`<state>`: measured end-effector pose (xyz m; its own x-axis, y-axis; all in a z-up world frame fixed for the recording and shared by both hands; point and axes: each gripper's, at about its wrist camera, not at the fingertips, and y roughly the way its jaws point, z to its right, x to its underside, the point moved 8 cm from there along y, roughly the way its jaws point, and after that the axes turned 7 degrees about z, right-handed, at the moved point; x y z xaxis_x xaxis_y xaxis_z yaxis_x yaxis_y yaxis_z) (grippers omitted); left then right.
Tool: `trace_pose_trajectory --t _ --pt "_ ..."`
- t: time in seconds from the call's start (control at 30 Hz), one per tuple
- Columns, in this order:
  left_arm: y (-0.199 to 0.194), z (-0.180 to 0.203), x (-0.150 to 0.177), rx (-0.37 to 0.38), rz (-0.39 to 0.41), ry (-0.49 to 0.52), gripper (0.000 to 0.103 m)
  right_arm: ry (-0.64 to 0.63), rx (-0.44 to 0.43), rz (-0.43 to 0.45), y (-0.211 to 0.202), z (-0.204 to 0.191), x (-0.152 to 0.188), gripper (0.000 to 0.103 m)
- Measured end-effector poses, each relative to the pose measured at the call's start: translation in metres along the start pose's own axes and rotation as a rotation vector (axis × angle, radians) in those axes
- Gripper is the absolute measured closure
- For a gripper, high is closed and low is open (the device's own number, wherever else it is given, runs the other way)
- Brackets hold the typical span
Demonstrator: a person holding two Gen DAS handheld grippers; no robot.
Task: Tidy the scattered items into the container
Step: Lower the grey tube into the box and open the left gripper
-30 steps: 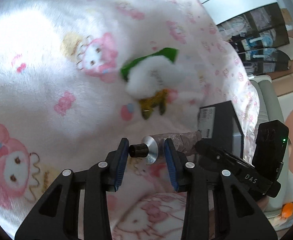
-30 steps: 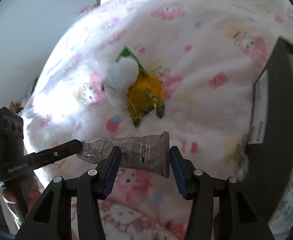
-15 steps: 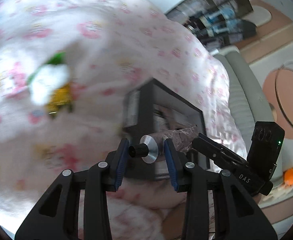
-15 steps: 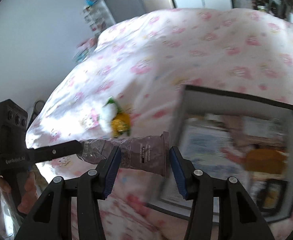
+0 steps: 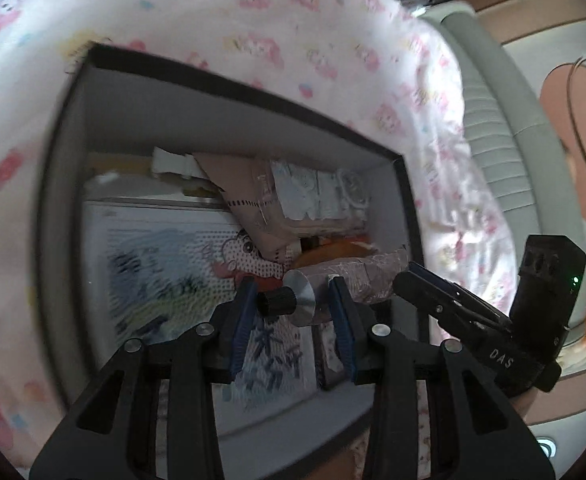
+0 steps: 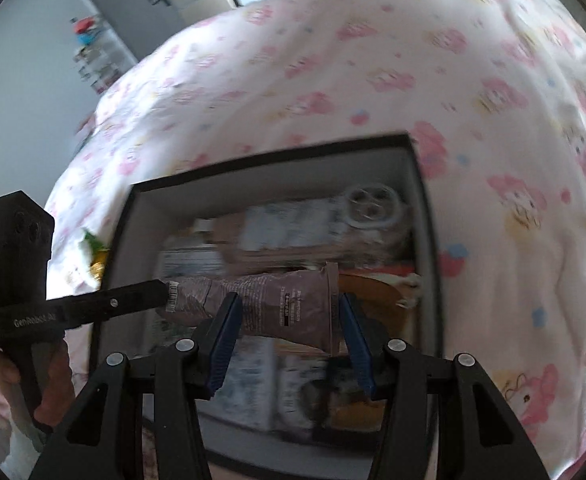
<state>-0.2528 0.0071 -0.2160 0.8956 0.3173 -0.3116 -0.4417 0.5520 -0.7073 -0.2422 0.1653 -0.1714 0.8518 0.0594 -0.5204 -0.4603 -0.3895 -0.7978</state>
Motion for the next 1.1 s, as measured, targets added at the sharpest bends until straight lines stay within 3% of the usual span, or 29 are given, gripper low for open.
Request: trace_pose_trajectory --t 0.17,0.27,0.47,0.6,0.87,1.0,1.1 --pt "0.020 -0.006 0.007 -0.021 -0.042 -0.003 0.063 -0.003 0.027 -0.036 0.022 0.015 0.014 0.057" --pt "0.023 -0.004 0.011 -0.019 -0.058 0.003 0.063 -0.011 0.061 -0.015 0.019 0.019 0.012 0.057" --pt "0.011 -0.010 0.016 -0.096 -0.029 -0.016 0.063 -0.002 0.054 0.046 0.007 0.017 0.006 0.057" --pt "0.004 -0.014 0.018 -0.144 -0.004 -0.012 0.068 0.000 0.014 0.042 0.005 0.011 0.008 0.057" --pt "-0.017 -0.008 0.051 -0.113 -0.023 -0.082 0.068 -0.009 0.004 0.074 -0.009 0.007 0.011 0.057" --pt "-0.008 -0.007 0.056 -0.145 -0.050 -0.085 0.068 0.017 -0.042 0.046 -0.006 0.006 0.012 0.057" --pt "0.006 -0.003 0.052 -0.151 -0.070 -0.092 0.074 -0.002 -0.054 0.036 -0.003 0.001 0.012 0.057"
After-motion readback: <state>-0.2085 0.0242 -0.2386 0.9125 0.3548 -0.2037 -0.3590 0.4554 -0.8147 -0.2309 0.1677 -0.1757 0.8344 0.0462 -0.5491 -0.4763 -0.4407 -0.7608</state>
